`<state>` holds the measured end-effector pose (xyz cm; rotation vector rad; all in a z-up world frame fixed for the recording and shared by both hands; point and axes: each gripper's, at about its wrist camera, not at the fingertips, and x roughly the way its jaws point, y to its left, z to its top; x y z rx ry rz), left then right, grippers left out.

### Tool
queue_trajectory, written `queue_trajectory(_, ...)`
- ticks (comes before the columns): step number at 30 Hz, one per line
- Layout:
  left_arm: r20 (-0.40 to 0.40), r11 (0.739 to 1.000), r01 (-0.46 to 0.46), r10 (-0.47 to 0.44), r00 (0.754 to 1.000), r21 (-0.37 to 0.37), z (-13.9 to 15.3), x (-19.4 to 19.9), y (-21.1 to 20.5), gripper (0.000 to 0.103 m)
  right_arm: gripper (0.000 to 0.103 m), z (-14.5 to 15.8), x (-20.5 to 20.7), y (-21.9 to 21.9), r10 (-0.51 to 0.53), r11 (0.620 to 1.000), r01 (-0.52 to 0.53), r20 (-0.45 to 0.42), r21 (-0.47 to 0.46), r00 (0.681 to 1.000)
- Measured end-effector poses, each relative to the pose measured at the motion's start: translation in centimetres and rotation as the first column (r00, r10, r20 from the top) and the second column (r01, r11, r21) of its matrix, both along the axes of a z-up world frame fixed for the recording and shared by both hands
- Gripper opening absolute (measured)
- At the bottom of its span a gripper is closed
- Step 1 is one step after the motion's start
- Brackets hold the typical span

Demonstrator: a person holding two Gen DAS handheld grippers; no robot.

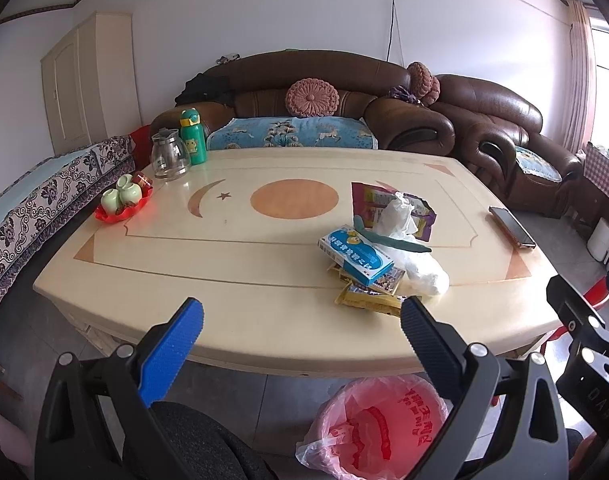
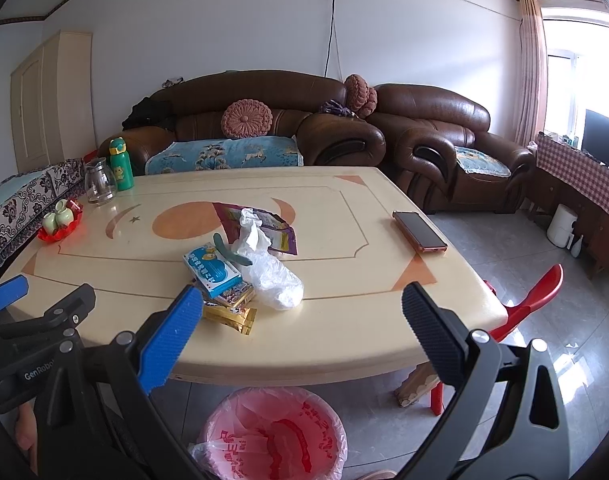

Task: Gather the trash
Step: 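Move both tools toward the pile of trash on the table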

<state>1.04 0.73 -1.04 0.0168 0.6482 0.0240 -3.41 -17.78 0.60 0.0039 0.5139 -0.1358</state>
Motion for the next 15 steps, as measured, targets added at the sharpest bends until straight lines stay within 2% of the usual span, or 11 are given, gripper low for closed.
queue_trajectory(5,-0.01,1.0,0.001,-0.001,1.0,0.0,-0.3,0.4,0.2,0.096,0.098,0.0,-0.1,-0.2,-0.001,1.0,0.001,-0.005,0.003,1.0)
queue_trajectory(6,-0.014,1.0,0.0,0.0,1.0,0.001,-0.3,0.6,0.1,0.096,0.098,-1.0,0.6,-0.3,0.0,1.0,0.0,-0.009,0.006,1.0)
queue_trajectory(15,-0.056,1.0,0.001,0.0,0.998,0.014,-1.5,2.3,-0.2,0.096,0.098,-1.9,2.1,-1.2,0.002,1.0,-0.001,-0.039,0.018,0.999)
